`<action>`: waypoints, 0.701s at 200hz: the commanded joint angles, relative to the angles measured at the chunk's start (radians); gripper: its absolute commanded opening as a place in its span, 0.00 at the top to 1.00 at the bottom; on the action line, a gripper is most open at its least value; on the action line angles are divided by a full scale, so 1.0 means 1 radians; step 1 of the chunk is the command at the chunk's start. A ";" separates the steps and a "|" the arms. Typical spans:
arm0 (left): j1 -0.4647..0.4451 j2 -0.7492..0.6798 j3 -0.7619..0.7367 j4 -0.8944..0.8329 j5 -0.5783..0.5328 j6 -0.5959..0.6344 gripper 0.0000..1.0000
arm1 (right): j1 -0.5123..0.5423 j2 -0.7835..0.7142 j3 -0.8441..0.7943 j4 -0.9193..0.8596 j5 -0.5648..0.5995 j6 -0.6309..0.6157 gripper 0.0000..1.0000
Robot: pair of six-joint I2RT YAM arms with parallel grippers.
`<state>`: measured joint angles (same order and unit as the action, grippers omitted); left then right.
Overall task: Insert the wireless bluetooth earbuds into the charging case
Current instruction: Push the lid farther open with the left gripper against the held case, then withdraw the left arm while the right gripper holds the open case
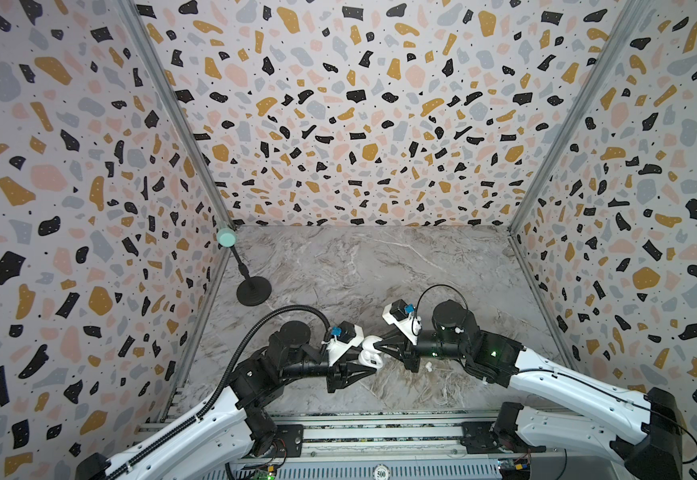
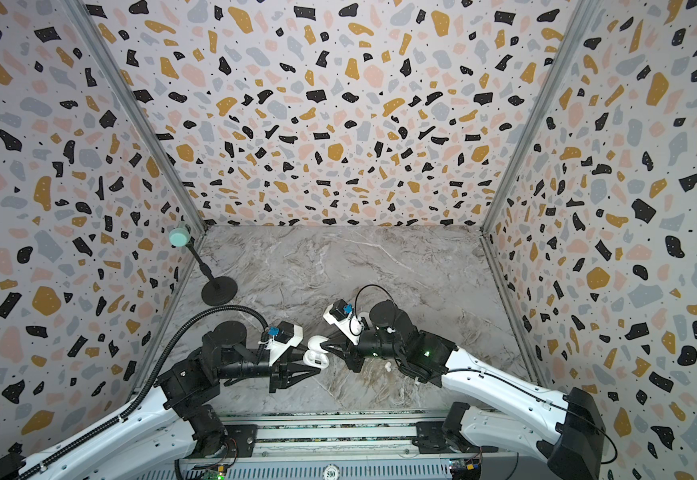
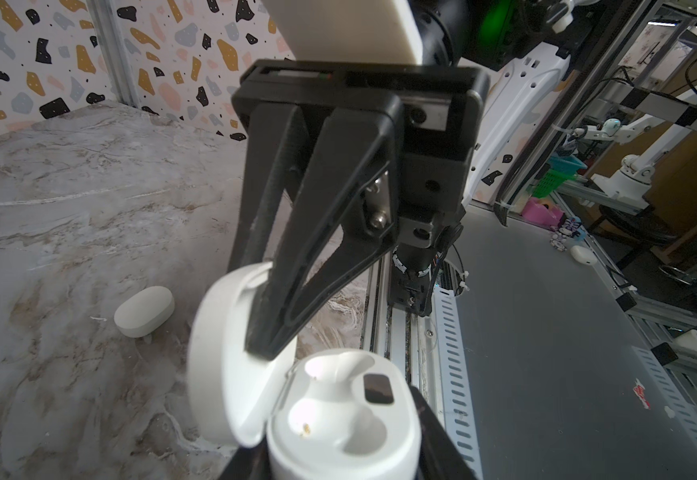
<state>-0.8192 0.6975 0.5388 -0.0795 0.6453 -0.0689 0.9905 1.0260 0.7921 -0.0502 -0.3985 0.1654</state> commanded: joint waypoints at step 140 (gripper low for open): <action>-0.003 -0.050 -0.069 0.174 -0.071 -0.065 0.00 | 0.006 -0.017 0.096 -0.022 0.134 -0.008 1.00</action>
<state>-0.8196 0.6697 0.4854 0.0093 0.5911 -0.1093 0.9916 1.0214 0.8074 -0.0532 -0.3267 0.1741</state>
